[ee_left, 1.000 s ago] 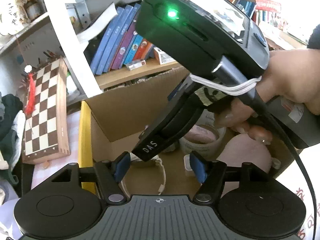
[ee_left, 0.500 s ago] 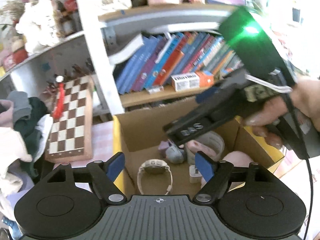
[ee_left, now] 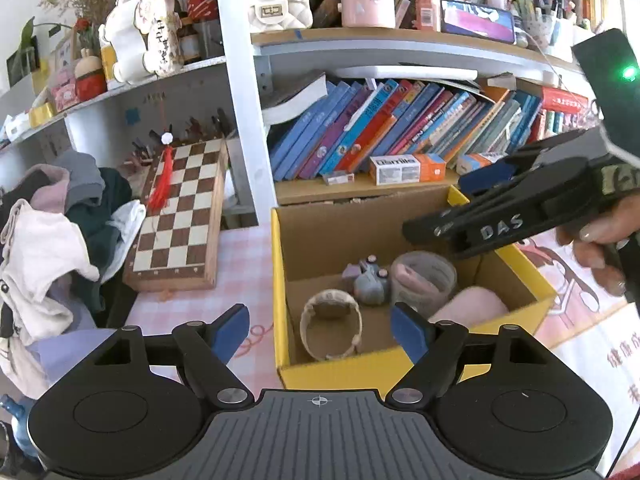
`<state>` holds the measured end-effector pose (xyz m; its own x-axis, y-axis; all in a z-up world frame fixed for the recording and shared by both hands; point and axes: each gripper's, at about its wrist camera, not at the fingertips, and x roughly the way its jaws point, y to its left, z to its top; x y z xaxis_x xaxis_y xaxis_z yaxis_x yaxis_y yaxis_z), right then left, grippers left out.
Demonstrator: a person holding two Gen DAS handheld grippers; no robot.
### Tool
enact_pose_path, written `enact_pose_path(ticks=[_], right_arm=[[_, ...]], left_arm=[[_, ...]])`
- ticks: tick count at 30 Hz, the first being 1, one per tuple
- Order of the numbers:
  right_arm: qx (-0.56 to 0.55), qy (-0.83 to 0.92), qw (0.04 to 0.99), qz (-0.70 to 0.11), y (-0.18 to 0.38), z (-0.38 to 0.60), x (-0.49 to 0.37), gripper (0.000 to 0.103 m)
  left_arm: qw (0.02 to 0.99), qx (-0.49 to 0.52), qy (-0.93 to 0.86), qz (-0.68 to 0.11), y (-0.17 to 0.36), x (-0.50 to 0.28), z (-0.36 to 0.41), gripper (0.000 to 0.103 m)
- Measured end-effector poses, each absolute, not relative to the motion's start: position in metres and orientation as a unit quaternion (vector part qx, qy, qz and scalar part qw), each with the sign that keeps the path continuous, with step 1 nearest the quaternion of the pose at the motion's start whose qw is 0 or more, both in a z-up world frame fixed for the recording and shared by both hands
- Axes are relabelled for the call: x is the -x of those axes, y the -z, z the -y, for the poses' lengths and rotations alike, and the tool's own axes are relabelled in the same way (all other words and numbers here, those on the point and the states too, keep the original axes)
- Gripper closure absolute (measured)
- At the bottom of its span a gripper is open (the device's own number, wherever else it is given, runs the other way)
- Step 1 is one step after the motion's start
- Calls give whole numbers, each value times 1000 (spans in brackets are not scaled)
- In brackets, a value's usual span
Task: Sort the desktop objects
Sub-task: 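Withdraw both grippers from the box back toward the table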
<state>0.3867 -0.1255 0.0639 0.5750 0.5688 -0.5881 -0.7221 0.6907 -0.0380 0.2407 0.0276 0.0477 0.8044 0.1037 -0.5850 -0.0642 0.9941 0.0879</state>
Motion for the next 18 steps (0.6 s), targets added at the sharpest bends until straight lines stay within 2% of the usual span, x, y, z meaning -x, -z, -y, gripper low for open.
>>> enact_pose_path(ticks=[6,10,18], right_arm=[[122,-338,899,-249,-71,136,-343,14],[110,-314,913,-238,-73,143,-313,13],[97,-259,929,-244,-65,155,-260,12]], left_arm=[[954,-26,-34,-295,-49,-213,-38,23],[957,-19,-30,-288,-51,-190,-49,19],[959,-12,-12,-283,-51,-154,-65,18]])
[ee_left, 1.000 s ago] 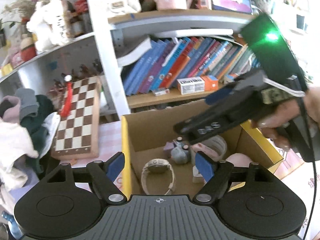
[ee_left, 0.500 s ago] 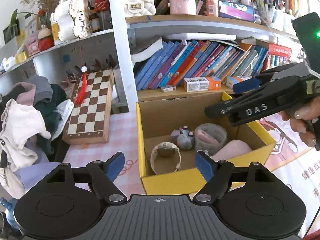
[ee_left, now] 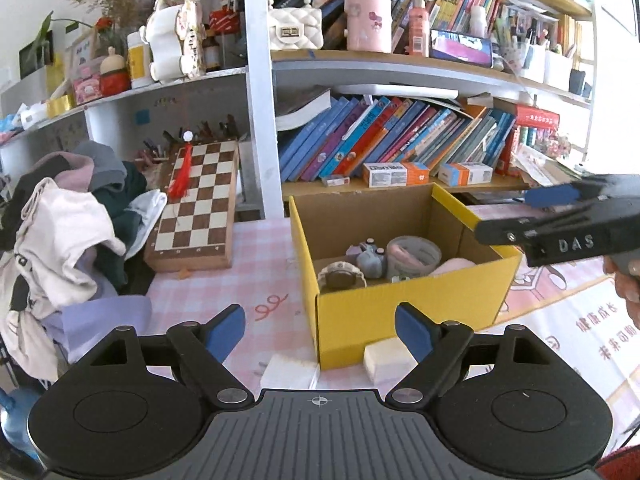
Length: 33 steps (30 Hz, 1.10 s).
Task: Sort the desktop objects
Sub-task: 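Withdraw both grippers from the box back toward the table, then move both grippers toward the white blocks beside the yellow box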
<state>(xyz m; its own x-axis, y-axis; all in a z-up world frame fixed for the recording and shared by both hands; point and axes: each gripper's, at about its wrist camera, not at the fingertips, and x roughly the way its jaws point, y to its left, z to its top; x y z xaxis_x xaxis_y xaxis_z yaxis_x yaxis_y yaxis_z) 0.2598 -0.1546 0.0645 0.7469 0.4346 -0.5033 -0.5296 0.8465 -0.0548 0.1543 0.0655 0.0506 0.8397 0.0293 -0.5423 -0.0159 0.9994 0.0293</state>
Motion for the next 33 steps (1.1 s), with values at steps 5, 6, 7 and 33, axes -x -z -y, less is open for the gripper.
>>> enact_pose_path(ticks=[5,6,7,33], right_arm=[[97,-231,935,-249,-57,159,-229,10],[98,-226,937,-249,-55,159,-224,10],[98,-221,938,-249,-53,160,-218,9],[112,-165,932,-302,-2,127,-143,0]], left_arm=[[958,-12,-1,-286,-46,-138,-72,18],[958,-13,2,-286,-44,-135,-73,18],[958,-14,4,-287,-43,-132,-74,18],[944,-55,45,-322,-13,-92,-84,15]])
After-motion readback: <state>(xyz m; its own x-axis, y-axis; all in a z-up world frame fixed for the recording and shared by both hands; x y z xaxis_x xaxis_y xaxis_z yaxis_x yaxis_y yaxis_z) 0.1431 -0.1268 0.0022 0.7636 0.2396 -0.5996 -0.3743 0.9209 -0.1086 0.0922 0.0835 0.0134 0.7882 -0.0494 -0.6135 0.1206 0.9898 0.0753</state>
